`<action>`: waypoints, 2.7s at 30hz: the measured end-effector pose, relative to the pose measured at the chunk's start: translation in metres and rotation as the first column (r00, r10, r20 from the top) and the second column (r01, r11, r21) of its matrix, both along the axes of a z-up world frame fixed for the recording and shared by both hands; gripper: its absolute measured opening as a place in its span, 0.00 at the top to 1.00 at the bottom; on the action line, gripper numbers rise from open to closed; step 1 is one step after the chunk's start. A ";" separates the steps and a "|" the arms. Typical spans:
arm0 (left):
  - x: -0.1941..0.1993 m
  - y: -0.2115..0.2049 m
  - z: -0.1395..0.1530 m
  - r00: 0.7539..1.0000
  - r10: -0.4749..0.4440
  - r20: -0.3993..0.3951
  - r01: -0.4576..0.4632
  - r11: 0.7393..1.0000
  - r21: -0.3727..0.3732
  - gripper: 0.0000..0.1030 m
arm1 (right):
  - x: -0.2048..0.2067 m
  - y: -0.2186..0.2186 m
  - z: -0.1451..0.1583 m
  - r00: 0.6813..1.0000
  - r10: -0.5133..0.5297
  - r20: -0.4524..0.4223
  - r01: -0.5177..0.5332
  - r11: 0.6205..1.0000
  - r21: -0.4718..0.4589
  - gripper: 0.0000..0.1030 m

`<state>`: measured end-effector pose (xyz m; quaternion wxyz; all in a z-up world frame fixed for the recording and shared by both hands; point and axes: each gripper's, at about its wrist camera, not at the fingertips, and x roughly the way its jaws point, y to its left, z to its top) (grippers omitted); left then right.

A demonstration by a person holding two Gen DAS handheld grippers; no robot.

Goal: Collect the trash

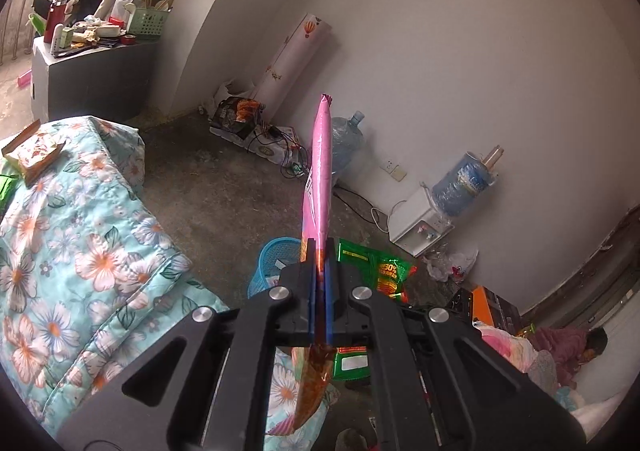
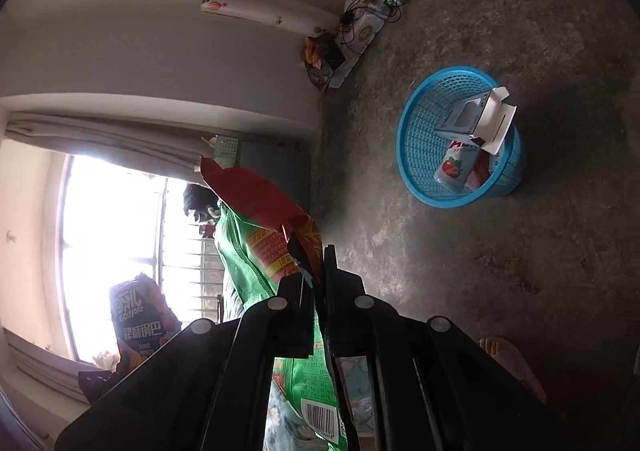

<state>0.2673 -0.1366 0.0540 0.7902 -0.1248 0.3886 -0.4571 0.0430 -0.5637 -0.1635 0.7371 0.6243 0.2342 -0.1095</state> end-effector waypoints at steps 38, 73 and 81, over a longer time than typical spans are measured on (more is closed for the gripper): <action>0.079 -0.180 -0.082 0.985 -0.170 -0.005 0.167 0.966 0.198 0.99 | 0.089 -0.116 -0.173 0.863 -0.426 -0.272 0.451 0.892 0.034 0.44; -0.012 -0.175 -0.043 0.973 -0.182 0.143 0.150 0.966 0.213 0.18 | -0.002 0.051 0.013 0.972 -0.057 -0.227 -0.053 0.891 -0.450 0.44; -0.056 -0.037 -0.008 0.956 0.214 0.203 -0.266 0.922 0.282 0.10 | 0.006 0.149 0.120 0.982 0.151 -0.115 -0.186 0.659 -0.729 0.24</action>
